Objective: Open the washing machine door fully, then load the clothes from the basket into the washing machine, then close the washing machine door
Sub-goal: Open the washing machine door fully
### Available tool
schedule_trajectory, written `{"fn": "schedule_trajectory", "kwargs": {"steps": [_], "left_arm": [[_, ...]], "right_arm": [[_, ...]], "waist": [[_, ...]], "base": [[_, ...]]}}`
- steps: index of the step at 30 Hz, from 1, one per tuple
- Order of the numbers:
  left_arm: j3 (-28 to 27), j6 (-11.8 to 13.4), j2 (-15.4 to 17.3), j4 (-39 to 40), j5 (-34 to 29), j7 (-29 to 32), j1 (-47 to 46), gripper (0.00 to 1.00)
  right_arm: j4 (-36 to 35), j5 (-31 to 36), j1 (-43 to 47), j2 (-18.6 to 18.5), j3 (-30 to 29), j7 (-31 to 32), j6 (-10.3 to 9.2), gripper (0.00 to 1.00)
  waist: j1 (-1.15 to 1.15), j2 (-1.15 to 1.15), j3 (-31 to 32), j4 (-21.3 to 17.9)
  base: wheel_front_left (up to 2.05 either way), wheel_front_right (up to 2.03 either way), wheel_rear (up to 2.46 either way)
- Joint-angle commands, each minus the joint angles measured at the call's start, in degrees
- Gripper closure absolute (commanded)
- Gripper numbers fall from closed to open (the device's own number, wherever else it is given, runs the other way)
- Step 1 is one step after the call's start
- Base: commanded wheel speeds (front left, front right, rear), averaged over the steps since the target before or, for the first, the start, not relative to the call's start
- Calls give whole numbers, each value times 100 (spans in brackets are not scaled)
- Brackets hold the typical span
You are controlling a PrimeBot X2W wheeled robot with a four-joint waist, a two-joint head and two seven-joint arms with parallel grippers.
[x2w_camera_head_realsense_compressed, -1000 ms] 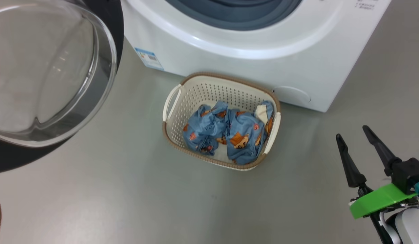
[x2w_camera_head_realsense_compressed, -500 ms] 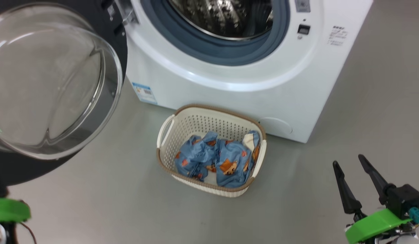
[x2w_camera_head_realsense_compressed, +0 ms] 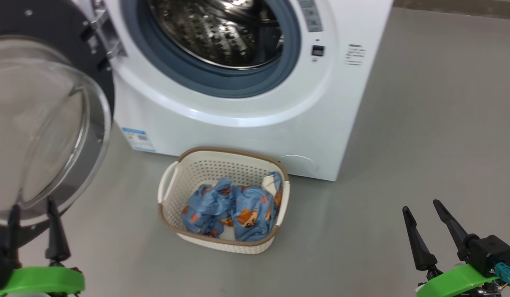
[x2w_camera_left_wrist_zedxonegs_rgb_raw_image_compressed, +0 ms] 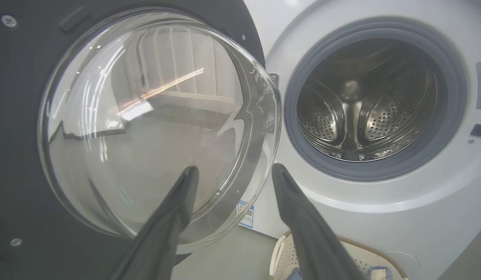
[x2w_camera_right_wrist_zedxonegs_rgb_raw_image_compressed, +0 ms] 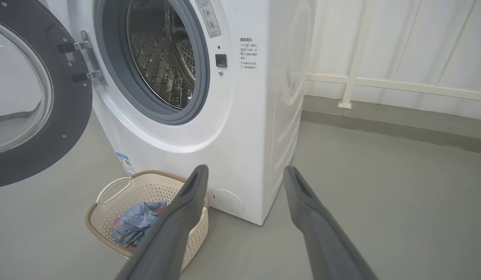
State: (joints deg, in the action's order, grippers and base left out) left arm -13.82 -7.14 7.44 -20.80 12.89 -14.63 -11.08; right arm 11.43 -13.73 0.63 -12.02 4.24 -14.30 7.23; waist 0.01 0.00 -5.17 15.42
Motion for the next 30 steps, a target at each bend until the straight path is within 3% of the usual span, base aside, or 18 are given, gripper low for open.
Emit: {"fn": "schedule_trajectory", "kwargs": {"steps": [1,18,30], "left_arm": [[-120,-21,143,182,-75,-37,-6,0],[623,-34,135,309,305,-37,364,0],[835,-35,200,436,357,-37,465,0]], "right_arm": [[-144,0,-14,-65,82,-70,25,0],[-149,3,117,19,4,-70,25,0],[-177,-17,160,52,-35,-70,25,0]], "waist": [[-1,0,68,-265],[-1,0,229,-1346],[-1,0,213,-1610]], "base": [[0,0,0],[0,0,0],[0,0,0]]}}
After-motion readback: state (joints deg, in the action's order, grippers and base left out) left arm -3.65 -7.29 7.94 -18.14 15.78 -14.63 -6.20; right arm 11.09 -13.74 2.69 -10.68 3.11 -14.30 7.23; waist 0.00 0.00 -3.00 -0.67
